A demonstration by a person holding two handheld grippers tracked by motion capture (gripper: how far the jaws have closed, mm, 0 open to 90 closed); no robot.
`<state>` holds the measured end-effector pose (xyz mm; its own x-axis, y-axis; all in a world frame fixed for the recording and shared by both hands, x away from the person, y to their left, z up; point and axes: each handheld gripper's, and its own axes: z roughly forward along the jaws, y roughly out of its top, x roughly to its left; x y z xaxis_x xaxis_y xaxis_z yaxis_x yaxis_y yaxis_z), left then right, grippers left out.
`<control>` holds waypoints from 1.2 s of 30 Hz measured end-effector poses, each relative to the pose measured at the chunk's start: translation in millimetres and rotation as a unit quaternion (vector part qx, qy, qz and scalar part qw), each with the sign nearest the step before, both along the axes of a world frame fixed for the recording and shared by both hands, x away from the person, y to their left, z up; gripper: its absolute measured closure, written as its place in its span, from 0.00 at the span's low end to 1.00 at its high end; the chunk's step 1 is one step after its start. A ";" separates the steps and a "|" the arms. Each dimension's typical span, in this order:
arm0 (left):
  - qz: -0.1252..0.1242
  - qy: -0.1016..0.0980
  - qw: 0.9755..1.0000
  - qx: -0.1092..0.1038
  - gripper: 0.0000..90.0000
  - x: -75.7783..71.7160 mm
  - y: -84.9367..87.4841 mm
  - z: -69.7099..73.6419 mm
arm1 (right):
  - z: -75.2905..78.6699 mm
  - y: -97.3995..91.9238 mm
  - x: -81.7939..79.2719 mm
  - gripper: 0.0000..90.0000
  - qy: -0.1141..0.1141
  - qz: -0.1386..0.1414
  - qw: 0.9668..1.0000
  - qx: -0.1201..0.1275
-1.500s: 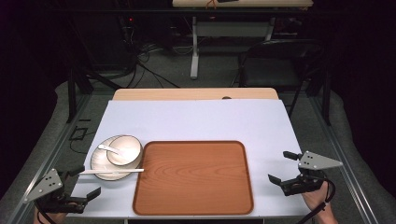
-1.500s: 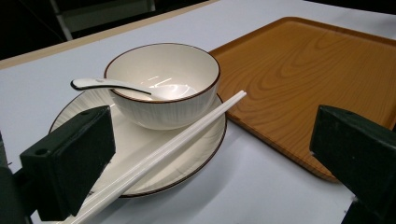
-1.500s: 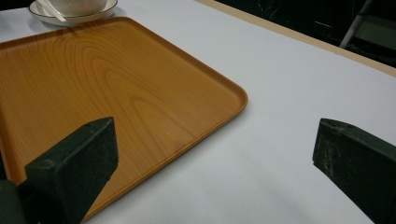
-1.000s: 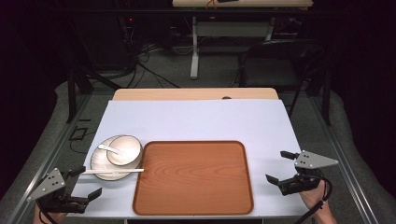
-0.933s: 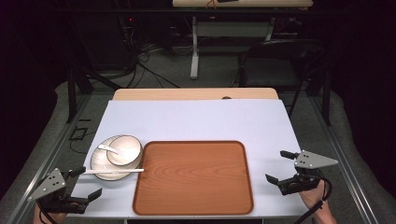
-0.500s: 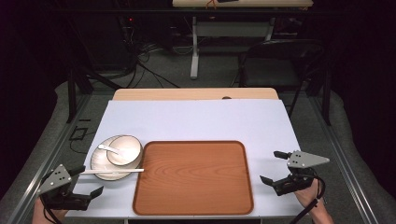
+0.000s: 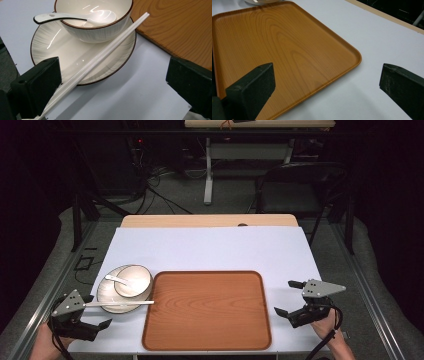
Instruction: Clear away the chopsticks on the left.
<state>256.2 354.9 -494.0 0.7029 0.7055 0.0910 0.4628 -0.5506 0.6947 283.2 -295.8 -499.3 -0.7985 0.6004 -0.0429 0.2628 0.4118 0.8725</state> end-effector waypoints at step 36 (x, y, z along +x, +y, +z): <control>-0.110 0.064 0.973 0.192 0.54 46.1 -25.3 9.5 | -1.9 4.9 -1.0 0.00 0.009 0.009 1.000 -0.010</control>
